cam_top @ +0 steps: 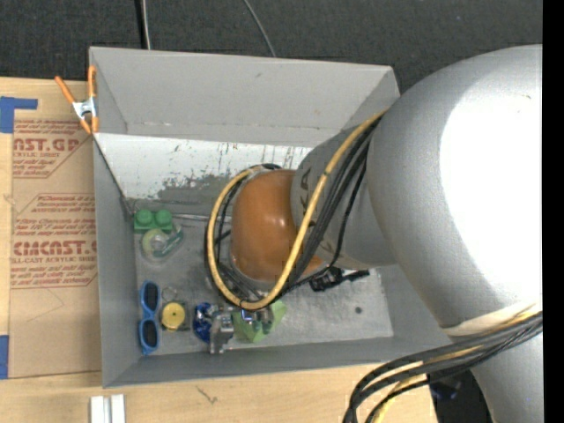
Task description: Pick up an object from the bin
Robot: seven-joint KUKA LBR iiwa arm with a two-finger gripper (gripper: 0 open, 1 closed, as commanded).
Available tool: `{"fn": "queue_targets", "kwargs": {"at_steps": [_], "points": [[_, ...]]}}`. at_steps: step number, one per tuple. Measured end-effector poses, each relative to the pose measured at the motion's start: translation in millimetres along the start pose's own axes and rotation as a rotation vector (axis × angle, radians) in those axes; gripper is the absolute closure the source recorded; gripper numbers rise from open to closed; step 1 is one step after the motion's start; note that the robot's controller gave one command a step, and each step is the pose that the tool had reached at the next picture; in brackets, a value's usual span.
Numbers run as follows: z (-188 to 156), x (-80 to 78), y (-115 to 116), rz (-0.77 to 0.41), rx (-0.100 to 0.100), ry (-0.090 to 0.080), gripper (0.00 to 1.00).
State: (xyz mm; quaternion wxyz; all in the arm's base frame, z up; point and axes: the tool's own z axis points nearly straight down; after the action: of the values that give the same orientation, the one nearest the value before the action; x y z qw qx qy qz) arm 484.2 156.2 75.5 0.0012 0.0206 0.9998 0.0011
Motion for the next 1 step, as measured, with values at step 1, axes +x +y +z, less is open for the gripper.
{"fn": "queue_targets", "kwargs": {"at_steps": [1], "points": [[-2.2,-3.9,0.4,0.002,-0.004,-0.014,1.00]]}}
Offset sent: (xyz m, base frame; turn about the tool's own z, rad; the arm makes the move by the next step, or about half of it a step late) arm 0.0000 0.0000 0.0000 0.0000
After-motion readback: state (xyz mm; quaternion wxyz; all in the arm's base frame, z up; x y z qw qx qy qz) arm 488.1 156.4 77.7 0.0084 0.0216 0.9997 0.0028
